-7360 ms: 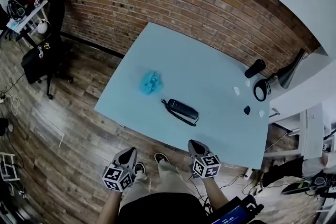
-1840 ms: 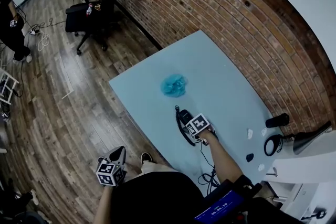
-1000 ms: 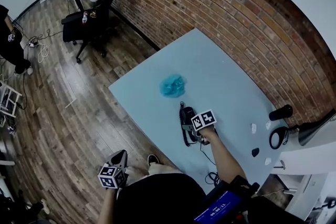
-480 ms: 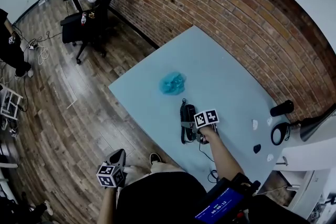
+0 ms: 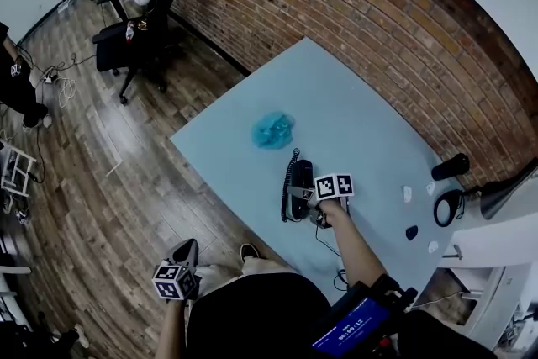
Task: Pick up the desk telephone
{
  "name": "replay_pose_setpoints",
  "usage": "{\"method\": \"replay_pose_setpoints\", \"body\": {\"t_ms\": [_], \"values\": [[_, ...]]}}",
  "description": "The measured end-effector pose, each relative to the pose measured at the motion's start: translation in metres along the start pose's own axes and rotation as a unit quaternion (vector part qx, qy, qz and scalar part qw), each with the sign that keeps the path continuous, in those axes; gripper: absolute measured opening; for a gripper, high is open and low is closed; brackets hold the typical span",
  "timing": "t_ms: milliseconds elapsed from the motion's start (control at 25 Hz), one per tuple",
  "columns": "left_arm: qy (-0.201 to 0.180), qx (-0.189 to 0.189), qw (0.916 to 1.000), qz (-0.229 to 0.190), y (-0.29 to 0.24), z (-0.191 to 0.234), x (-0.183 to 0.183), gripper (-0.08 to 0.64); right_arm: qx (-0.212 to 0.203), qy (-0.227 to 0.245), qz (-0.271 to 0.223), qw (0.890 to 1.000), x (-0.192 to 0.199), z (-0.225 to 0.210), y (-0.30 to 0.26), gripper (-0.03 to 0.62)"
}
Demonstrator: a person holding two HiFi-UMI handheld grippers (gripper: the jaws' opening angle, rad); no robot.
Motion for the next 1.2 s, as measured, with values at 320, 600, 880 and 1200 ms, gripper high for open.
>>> {"method": "replay_pose_setpoints", "body": {"t_ms": [320, 600, 880, 1200], "values": [[0.000, 0.006, 1.0000, 0.002, -0.006, -0.001, 0.002, 0.009, -0.035, 0.004, -0.061, 0.998, -0.024, 0.022, 0.014, 0.275], [-0.005, 0.010, 0.9999, 0.005, -0.011, -0.004, -0.002, 0.009, -0.079, 0.011, -0.124, 0.989, -0.052, 0.053, 0.036, 0.275], [-0.003, 0.009, 0.9999, 0.004, -0.009, -0.002, 0.001, 0.009, -0.115, 0.024, -0.173, 0.978, -0.068, 0.083, 0.055, 0.275], [-0.006, 0.013, 0.9999, 0.006, -0.012, -0.005, 0.003, 0.009, -0.150, 0.046, -0.221, 0.963, -0.081, 0.118, 0.081, 0.275]]}}
Point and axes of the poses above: the fingertips, and each gripper's own axes: y backward along the fingers, z to its left, x out of its underside, the point moved 5 cm from there along y, backward along the fingers, and after that the axes turned 2 degrees about z, right-handed, at the moved point
